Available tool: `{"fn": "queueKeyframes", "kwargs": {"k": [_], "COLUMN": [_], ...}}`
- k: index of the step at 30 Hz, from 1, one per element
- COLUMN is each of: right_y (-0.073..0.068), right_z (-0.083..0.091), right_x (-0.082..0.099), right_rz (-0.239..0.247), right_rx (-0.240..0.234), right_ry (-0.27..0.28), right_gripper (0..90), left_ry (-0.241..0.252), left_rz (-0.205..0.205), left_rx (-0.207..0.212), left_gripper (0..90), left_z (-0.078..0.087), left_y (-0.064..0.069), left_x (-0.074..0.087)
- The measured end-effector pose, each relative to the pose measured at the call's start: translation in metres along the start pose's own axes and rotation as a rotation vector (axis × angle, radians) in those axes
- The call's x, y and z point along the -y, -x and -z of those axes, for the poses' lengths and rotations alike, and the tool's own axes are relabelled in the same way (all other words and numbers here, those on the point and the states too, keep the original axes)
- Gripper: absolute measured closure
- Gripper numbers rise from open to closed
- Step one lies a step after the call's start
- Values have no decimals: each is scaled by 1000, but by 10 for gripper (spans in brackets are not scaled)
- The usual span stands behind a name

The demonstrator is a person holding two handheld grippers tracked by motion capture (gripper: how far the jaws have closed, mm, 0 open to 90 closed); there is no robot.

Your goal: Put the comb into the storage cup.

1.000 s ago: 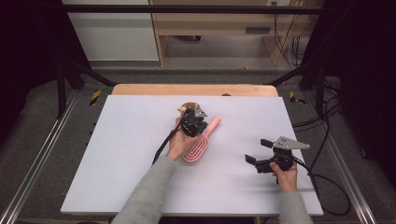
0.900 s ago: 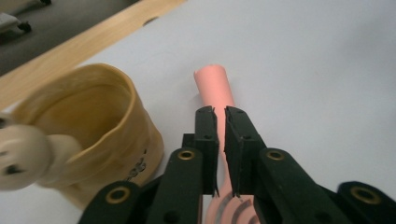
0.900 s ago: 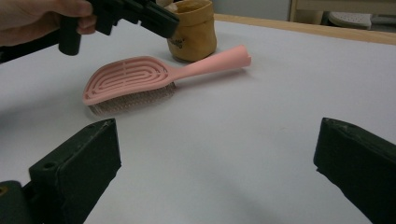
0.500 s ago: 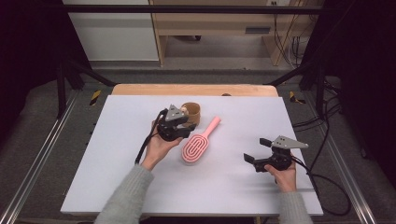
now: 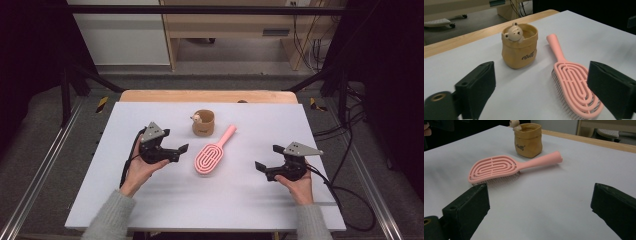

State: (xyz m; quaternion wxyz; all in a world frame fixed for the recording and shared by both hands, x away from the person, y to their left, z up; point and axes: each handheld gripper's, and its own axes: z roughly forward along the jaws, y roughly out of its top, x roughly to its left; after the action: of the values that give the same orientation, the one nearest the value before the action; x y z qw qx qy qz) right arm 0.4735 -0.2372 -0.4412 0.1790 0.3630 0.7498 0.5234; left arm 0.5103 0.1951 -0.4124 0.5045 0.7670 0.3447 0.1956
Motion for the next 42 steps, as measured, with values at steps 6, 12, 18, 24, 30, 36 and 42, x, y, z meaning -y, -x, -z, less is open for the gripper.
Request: {"fn": "queueKeyframes", "kwargs": {"k": [6,12,18,24,30,36,42], "right_y": [-4,-7,-8,-10,-11,-9,-7], "right_z": [-8,-16,-29,-42,-54,-64,-73], "right_x": [-7,-15,-21,-26,-31,-35,-42], "right_rz": [6,12,14,10,14,16,19], "right_rx": [8,11,27,30,27,31,33], "right_ry": [-9,-14,-31,-45,-52,-66,-71], "right_gripper": [52,69,122,222,324,426,550], "left_ry": [1,8,23,24,35,18,8], "left_rz": [7,29,47,51,61,56,40], "left_rx": [-20,-25,-37,-67,-86,-107,-115], "left_gripper": [15,0,0,0,0,0,0], "left_z": [14,27,40,53,67,76,76], "left_y": [-7,-16,-23,-32,-38,-42,-42], "left_x": [17,33,48,63,73,84,87]}}
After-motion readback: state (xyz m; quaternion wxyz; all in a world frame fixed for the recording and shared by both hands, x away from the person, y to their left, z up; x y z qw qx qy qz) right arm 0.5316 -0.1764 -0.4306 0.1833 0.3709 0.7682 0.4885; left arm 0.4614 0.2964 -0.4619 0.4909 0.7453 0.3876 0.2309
